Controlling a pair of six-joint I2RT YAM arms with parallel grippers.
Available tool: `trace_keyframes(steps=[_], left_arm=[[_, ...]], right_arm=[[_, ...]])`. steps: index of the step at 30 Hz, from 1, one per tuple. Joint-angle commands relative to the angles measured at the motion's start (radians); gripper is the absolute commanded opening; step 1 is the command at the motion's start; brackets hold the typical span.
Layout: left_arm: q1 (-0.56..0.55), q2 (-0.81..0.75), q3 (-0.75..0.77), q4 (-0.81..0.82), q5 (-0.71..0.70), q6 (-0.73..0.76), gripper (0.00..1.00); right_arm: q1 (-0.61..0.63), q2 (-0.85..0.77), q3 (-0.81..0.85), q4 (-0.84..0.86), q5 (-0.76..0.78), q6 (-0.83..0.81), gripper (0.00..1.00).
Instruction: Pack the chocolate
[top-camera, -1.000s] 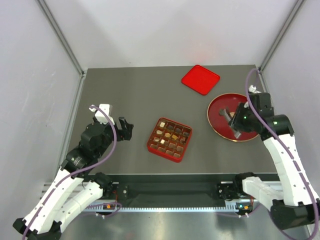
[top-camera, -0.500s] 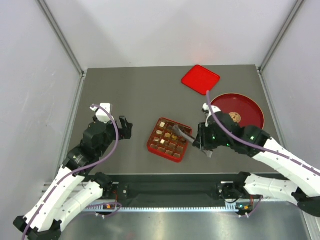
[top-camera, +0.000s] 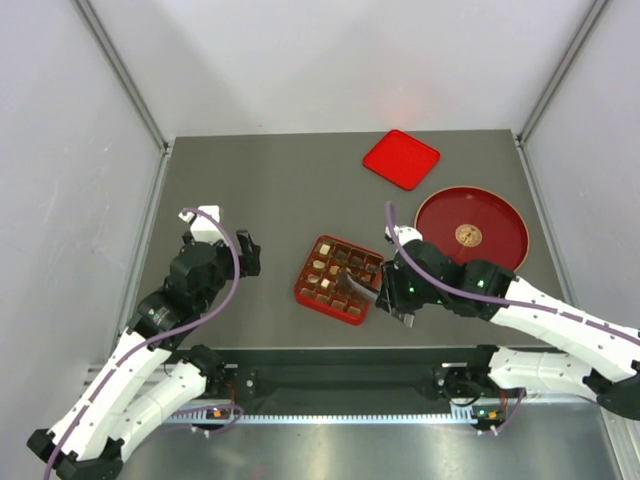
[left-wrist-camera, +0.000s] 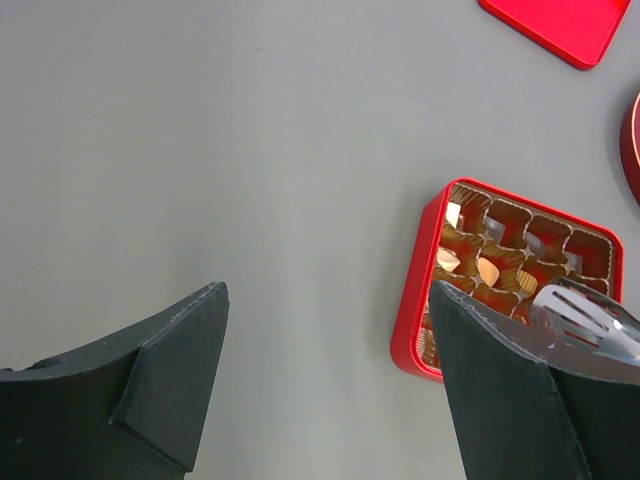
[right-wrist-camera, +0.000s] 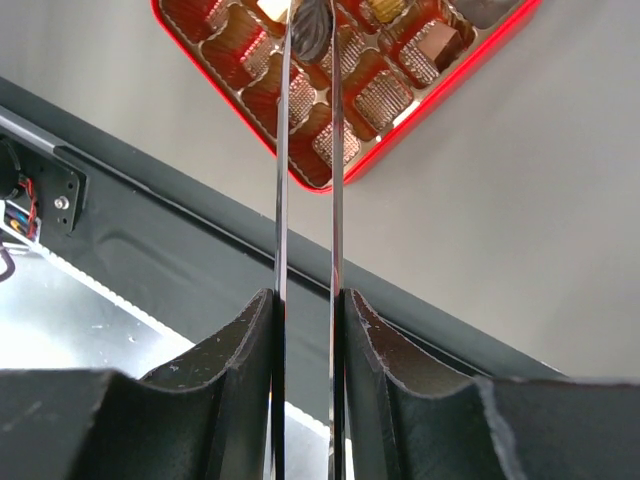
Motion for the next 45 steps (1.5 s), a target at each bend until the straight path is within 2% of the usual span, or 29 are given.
trace_keyframes(steps=[1, 20, 26, 36, 45], left_arm=[[-0.002, 0.004, 0.002, 0.014, -0.019, -0.006, 0.86], [-0.002, -0.005, 0.0, 0.008, -0.014, -0.011, 0.86], [-0.002, -0.002, 0.0, 0.006, -0.011, -0.011, 0.86], [-0.002, -0.005, 0.002, 0.006, -0.01, -0.011, 0.86], [-0.002, -0.02, -0.001, 0.011, 0.001, -0.012, 0.86]], right_arm=[[0.026, -0.029, 0.0, 0.058, 0.005, 0.006, 0.2], [0.046, -0.014, 0.0, 0.01, 0.056, 0.007, 0.26], [0.047, -0.011, 0.008, 0.001, 0.075, 0.001, 0.3], [0.05, 0.018, 0.058, -0.008, 0.079, -0.007, 0.37], [0.049, 0.055, 0.185, -0.074, 0.166, -0.005, 0.39]])
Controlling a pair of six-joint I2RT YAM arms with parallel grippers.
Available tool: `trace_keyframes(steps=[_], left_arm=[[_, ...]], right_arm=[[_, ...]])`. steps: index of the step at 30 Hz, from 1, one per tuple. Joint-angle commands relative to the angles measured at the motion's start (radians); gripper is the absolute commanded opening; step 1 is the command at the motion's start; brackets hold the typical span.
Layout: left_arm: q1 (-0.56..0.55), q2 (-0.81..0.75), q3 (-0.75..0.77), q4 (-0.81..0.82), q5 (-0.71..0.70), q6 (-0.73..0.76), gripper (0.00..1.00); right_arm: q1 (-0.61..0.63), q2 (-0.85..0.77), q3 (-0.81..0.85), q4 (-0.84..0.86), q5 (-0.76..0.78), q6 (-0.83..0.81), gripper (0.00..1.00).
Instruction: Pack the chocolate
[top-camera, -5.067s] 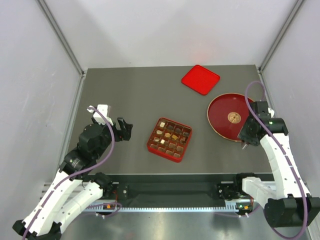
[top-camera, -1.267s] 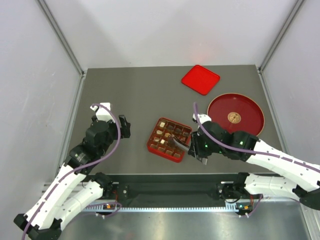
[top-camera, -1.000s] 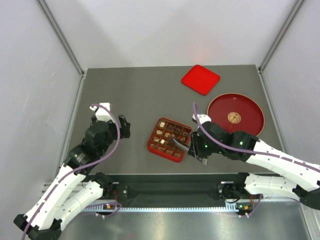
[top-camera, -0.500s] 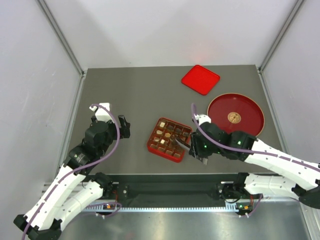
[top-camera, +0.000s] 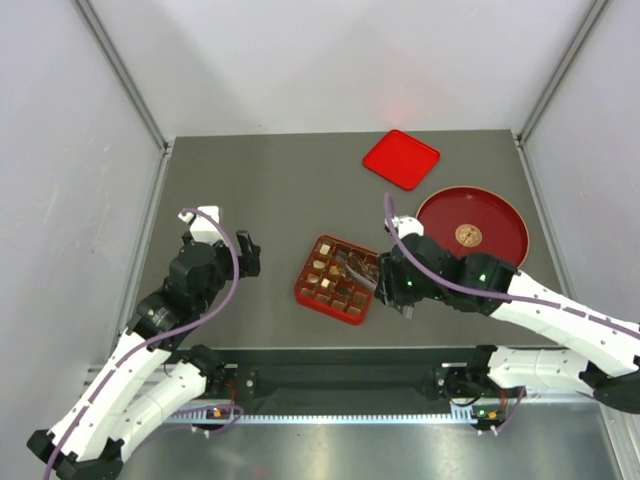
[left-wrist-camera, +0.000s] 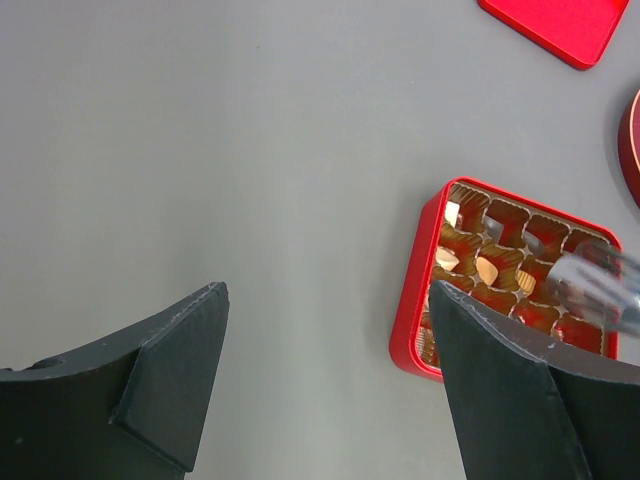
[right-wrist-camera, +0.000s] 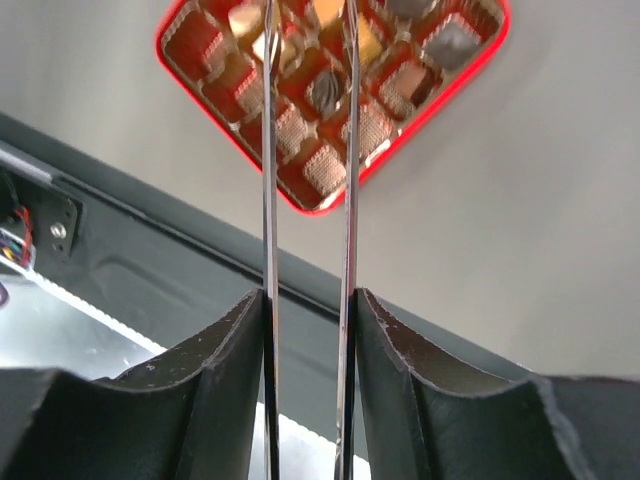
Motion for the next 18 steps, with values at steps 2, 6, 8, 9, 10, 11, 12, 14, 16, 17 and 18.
trace_keyframes(steps=[2, 6, 8, 9, 10, 11, 12, 14, 16, 17, 18], left_arm=[[-0.002, -0.026, -0.001, 0.018, 0.005, -0.009, 0.86], [-0.002, -0.035, 0.007, 0.022, 0.014, -0.016, 0.86], [-0.002, -0.038, 0.017, 0.019, 0.027, -0.025, 0.86], [-0.002, -0.041, 0.031, 0.015, 0.039, -0.038, 0.86], [-0.001, -0.044, 0.039, 0.012, 0.047, -0.045, 0.86], [-0.002, -0.052, 0.054, 0.004, 0.053, -0.053, 0.86], [-0.002, -0.055, 0.062, 0.001, 0.066, -0.064, 0.86], [-0.001, -0.064, 0.085, -0.018, 0.076, -0.076, 0.86], [-0.002, -0.072, 0.099, -0.031, 0.086, -0.088, 0.86], [-0.002, -0.077, 0.106, -0.041, 0.09, -0.091, 0.86], [-0.002, -0.081, 0.108, -0.045, 0.091, -0.091, 0.86]], right_arm=[[0.014, 0.052, 0.129, -0.033, 0.109, -0.003, 0.38], [-0.031, 0.156, 0.282, -0.011, 0.205, -0.037, 0.36], [-0.067, 0.24, 0.336, 0.026, 0.208, -0.078, 0.37], [-0.107, 0.273, 0.382, 0.078, 0.199, -0.089, 0.37], [-0.127, 0.302, 0.406, 0.103, 0.19, -0.106, 0.37], [-0.147, 0.369, 0.429, 0.129, 0.179, -0.115, 0.37], [-0.174, 0.406, 0.483, 0.153, 0.172, -0.123, 0.37], [-0.191, 0.532, 0.595, 0.19, 0.185, -0.143, 0.38], [-0.204, 0.666, 0.675, 0.212, 0.221, -0.166, 0.38], [-0.207, 0.708, 0.748, 0.224, 0.231, -0.176, 0.38], [-0.216, 0.747, 0.779, 0.239, 0.253, -0.193, 0.38]])
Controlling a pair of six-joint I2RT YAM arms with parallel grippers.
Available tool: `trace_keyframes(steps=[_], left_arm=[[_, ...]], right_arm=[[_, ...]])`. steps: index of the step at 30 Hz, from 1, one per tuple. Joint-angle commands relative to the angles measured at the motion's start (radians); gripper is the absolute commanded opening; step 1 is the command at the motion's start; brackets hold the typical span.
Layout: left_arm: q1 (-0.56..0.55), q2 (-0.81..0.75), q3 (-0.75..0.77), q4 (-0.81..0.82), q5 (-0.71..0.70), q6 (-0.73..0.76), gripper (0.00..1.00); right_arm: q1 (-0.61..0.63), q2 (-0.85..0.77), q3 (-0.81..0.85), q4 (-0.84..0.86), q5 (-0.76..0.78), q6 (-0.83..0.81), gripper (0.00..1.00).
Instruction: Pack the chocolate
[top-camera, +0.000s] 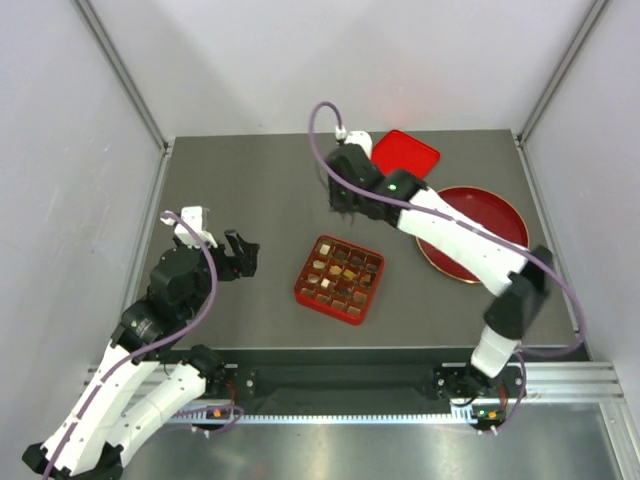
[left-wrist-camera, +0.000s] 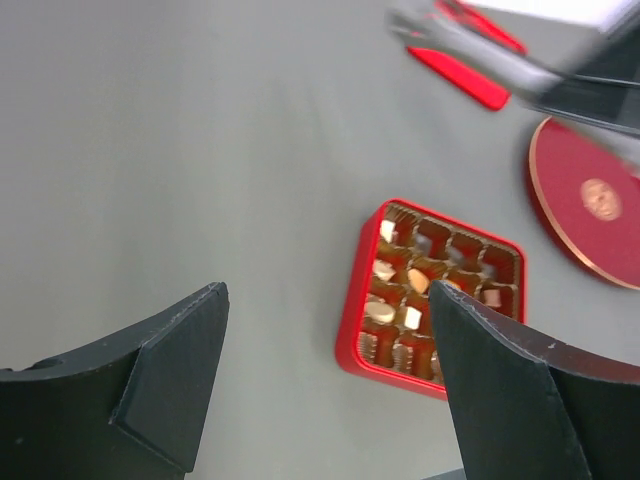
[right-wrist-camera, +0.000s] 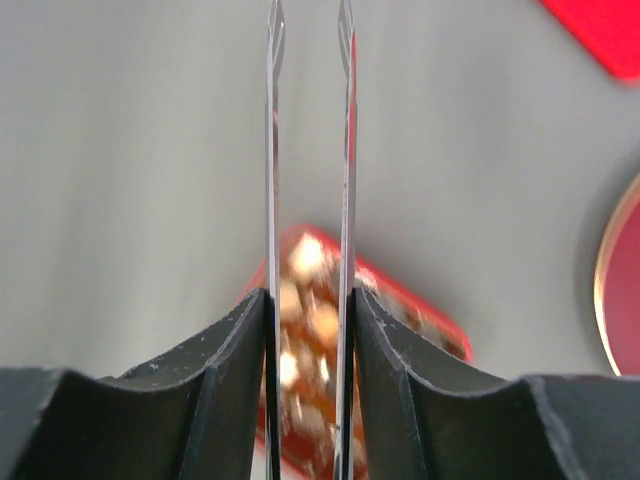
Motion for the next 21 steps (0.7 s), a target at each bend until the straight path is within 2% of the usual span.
trace_keyframes(steps=[1, 4, 8, 11, 15, 21], left_arm=[[-0.002, -0.031, 0.05, -0.017, 0.021, -0.027, 0.86], [-0.002, -0.047, 0.044, -0.033, 0.001, -0.019, 0.86], [-0.002, -0.059, 0.028, -0.047, -0.02, -0.002, 0.86], [-0.001, -0.073, -0.001, -0.033, -0.016, -0.002, 0.86], [-0.002, -0.087, -0.039, -0.008, 0.001, -0.008, 0.86], [-0.002, -0.084, -0.048, -0.014, 0.002, -0.004, 0.86]], right_arm=[[-0.02, 0.164, 0.155, 0.128, 0.082, -0.095, 0.38], [-0.077, 0.289, 0.259, 0.163, 0.083, -0.115, 0.38], [-0.164, 0.396, 0.347, 0.227, 0.002, -0.13, 0.4], [-0.19, 0.45, 0.347, 0.278, -0.015, -0.17, 0.41], [-0.2, 0.481, 0.29, 0.445, -0.024, -0.245, 0.43], [-0.2, 0.591, 0.338, 0.49, 0.019, -0.267, 0.45]])
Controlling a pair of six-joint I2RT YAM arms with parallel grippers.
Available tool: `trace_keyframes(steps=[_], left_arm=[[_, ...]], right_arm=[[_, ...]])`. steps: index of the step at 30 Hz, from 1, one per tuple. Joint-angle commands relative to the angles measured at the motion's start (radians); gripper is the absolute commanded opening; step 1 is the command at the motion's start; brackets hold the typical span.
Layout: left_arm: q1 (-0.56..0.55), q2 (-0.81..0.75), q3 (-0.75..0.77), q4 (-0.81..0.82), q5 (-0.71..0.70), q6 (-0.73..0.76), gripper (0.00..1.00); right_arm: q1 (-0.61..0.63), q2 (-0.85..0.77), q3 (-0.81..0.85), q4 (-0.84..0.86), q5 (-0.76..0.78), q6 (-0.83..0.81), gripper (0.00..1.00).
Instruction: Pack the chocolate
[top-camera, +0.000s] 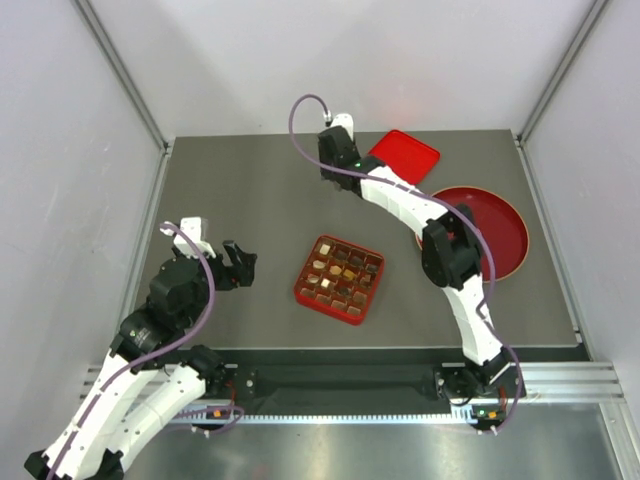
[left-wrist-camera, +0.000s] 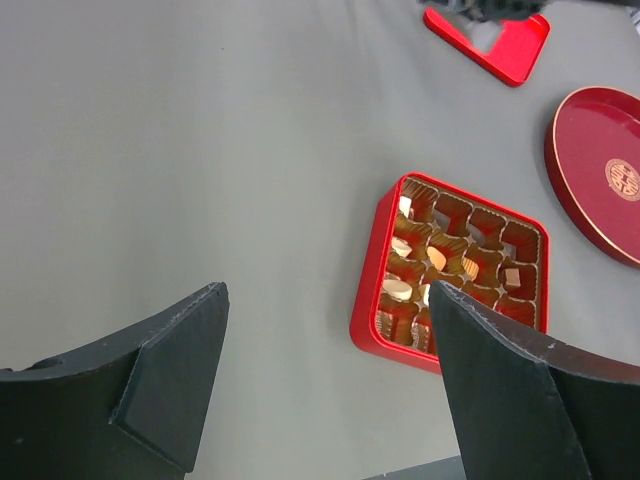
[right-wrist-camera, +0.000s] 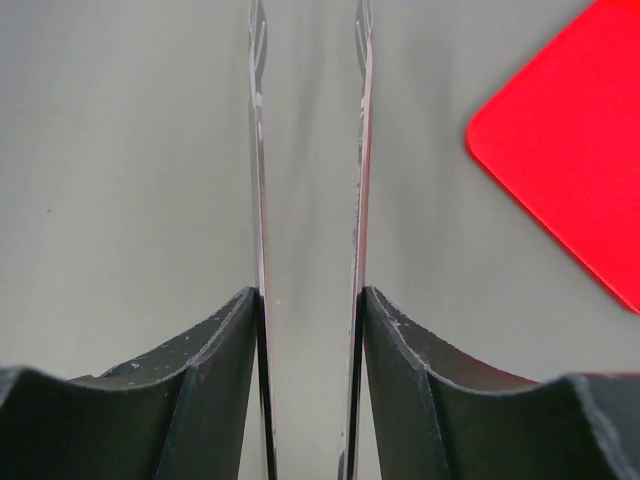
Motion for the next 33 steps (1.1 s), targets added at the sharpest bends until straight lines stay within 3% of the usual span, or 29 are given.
trace_keyframes(steps=[1, 12, 33], left_arm=[[-0.002, -0.009, 0.009, 0.028, 0.002, 0.009, 0.86], [-0.002, -0.046, 0.006, 0.028, -0.065, 0.043, 0.85], [-0.002, -0.027, -0.001, 0.033, -0.082, 0.052, 0.86]], right_arm=[[0.012, 0.086, 0.064, 0.105, 0.027, -0.041, 0.45], [0.035, 0.237, 0.115, 0.118, 0.064, -0.007, 0.5], [0.052, 0.265, 0.107, 0.107, 0.056, 0.174, 0.57]])
